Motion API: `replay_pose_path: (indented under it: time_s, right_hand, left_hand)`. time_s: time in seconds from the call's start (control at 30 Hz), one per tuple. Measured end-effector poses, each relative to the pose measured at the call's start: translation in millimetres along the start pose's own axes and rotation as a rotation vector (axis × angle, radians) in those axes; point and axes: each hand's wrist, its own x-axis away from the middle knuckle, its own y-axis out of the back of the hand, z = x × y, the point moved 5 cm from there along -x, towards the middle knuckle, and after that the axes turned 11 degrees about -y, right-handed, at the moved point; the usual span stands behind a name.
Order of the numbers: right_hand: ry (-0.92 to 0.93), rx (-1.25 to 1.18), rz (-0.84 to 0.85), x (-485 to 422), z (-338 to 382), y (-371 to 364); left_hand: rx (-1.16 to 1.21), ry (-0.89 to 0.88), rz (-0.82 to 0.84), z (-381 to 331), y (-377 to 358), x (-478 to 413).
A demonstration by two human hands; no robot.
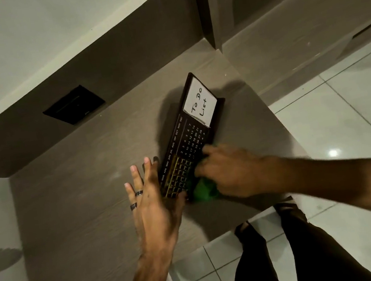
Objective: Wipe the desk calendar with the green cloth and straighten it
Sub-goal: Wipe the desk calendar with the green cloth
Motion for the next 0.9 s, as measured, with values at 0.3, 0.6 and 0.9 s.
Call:
replay_pose_path:
  time_s: [0.3,0.6,0.9]
  right_hand:
    - [-0.232,0.030,-0.153,0.5,-36.4,15.2]
    - [-0.312,-0.114,-0.247,-6.1,-40.6,51.8]
    - [-0.096,-0.235,0.135,5.7,-3.8,40.3]
  left_hand:
    - [0.026,-0.015,-0.023,-5.0,4.0,0.9]
    - [0.034,-0.032,-0.047,-4.2,1.3,1.1]
    - [0.055,-0.077,-0.058,-2.8,-1.5,1.5]
